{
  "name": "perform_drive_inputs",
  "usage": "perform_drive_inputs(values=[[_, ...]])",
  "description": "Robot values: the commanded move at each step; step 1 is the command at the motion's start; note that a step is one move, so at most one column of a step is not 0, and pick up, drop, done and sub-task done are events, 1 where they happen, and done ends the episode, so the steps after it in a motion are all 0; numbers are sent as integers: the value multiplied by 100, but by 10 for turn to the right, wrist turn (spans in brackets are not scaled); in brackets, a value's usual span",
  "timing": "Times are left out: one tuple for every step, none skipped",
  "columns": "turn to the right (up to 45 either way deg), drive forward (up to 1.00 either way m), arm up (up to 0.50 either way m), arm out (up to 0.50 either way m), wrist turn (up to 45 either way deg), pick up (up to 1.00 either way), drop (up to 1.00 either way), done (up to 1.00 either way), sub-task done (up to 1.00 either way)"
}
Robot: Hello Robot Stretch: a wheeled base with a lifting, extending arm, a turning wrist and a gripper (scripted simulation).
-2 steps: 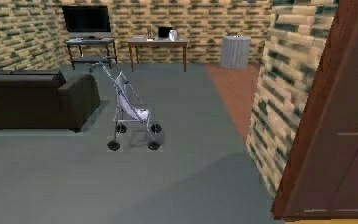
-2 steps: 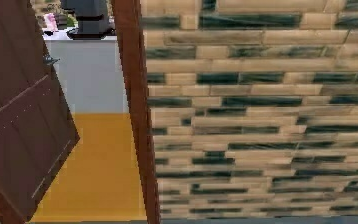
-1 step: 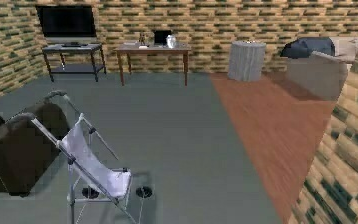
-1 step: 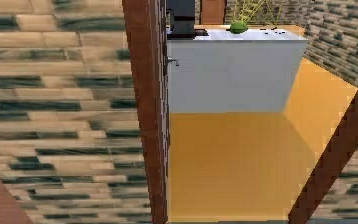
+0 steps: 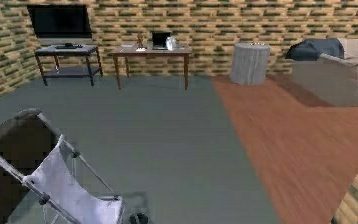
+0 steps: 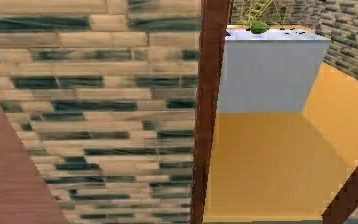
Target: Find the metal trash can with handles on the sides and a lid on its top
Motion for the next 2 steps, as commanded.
perform_drive_inputs(values=[[270, 0, 0, 0, 0, 0, 0, 0, 0], [0, 100, 0, 0, 0, 0, 0, 0, 0]])
